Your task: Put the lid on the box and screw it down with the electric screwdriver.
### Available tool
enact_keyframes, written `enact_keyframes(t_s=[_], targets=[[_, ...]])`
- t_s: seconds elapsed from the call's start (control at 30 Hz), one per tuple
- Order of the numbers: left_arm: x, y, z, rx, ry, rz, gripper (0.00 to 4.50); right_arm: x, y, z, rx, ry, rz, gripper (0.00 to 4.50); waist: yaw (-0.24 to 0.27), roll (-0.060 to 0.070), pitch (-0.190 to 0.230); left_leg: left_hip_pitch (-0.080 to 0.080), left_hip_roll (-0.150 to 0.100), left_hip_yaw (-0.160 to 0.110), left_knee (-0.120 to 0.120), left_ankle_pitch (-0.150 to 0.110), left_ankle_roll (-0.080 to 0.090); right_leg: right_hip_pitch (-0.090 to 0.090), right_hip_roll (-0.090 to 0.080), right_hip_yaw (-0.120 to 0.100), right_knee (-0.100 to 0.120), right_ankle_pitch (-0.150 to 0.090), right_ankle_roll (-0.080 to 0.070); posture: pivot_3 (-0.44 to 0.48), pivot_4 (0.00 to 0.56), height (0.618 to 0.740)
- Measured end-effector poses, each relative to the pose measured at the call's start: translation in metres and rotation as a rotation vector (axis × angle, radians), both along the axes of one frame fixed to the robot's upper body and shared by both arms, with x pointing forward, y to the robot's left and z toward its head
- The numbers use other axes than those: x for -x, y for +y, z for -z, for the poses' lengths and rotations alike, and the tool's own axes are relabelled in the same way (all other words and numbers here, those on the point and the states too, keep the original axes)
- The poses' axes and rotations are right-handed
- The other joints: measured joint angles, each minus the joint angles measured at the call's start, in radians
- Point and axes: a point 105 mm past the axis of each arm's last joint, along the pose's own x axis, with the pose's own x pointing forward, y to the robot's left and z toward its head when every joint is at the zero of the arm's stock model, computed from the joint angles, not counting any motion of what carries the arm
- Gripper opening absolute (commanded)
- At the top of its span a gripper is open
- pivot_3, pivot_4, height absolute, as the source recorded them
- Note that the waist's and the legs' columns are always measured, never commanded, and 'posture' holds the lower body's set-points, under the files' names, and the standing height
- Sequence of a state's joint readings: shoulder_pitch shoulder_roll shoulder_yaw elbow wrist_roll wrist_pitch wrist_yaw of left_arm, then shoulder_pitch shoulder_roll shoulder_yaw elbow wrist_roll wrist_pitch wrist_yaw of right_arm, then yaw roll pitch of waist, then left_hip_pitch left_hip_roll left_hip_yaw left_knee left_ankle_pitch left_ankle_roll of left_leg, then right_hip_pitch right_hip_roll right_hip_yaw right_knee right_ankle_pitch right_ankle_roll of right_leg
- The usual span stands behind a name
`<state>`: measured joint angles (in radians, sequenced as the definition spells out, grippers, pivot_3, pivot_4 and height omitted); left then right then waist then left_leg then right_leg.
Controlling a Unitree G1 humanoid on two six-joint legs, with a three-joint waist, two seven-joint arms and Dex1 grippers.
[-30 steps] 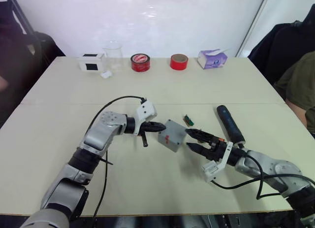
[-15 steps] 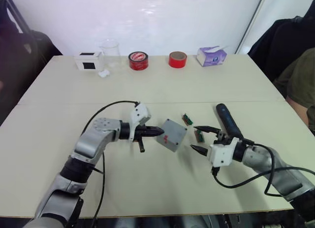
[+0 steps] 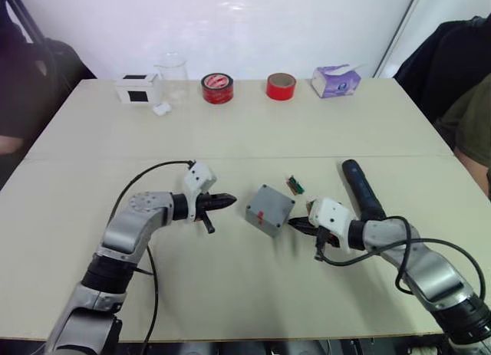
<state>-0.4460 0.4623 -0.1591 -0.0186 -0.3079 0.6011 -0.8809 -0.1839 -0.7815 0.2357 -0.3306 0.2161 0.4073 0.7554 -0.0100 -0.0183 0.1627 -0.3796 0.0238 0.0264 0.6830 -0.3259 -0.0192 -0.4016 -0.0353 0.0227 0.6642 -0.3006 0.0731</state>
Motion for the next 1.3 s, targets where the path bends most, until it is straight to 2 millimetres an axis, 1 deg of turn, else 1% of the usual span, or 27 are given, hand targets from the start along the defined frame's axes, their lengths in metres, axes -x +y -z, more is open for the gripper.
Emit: enact_keyframes(t_s=[0.07, 0.27, 0.33, 0.47, 0.8, 1.03, 1.3], targets=[[0.000, -0.006, 0.007, -0.010, 0.012, 0.012, 0.00, -0.002, 0.003, 0.000, 0.001, 0.010, 0.006, 0.03, -0.001, 0.000, 0.000, 0.000, 0.000, 0.000, 0.000, 0.000, 0.000, 0.000, 0.000, 0.000, 0.000, 0.000, 0.000, 0.000, 0.150, 0.740], [-0.003, -0.017, 0.017, -0.037, 0.010, 0.054, 0.00, -0.003, 0.008, 0.006, 0.034, 0.021, -0.004, 0.03, -0.002, 0.000, 0.000, -0.002, 0.000, 0.000, 0.000, 0.000, 0.000, -0.002, 0.001, 0.000, 0.000, 0.000, 0.000, 0.000, 0.150, 0.740], [0.001, -0.023, 0.020, -0.041, 0.022, 0.084, 0.00, -0.003, 0.009, 0.009, 0.047, 0.028, -0.011, 0.03, -0.002, 0.000, 0.000, -0.002, 0.000, 0.000, 0.000, 0.000, 0.000, -0.002, 0.001, 0.000, 0.000, 0.000, 0.000, 0.000, 0.150, 0.740], [0.003, -0.020, 0.021, -0.050, 0.035, 0.098, 0.00, 0.000, 0.014, 0.013, 0.062, 0.044, -0.041, 0.03, -0.003, 0.000, 0.000, -0.002, 0.001, 0.000, 0.000, 0.000, 0.000, -0.003, 0.002, 0.000, 0.001, 0.000, 0.000, 0.000, 0.150, 0.740], [0.021, -0.008, 0.024, -0.078, 0.082, 0.160, 0.00, -0.002, 0.019, 0.012, 0.088, 0.043, -0.097, 0.03, -0.004, 0.000, 0.000, -0.002, 0.001, 0.000, 0.000, 0.000, 0.000, -0.003, 0.003, 0.000, 0.001, 0.000, 0.000, 0.000, 0.150, 0.740], [0.034, -0.001, 0.025, -0.094, 0.117, 0.187, 0.00, 0.001, 0.025, 0.013, 0.087, 0.062, -0.140, 0.03, -0.003, 0.000, 0.000, -0.002, 0.002, 0.000, 0.000, 0.000, 0.000, -0.003, 0.004, 0.000, 0.001, 0.000, 0.000, 0.000, 0.150, 0.740], [0.045, 0.003, 0.027, -0.100, 0.138, 0.207, 0.00, 0.002, 0.028, 0.013, 0.091, 0.060, -0.159, 0.03, -0.004, 0.000, 0.000, -0.002, 0.002, 0.000, 0.000, 0.000, 0.000, -0.003, 0.004, 0.000, 0.001, 0.000, 0.000, 0.000, 0.150, 0.740]])
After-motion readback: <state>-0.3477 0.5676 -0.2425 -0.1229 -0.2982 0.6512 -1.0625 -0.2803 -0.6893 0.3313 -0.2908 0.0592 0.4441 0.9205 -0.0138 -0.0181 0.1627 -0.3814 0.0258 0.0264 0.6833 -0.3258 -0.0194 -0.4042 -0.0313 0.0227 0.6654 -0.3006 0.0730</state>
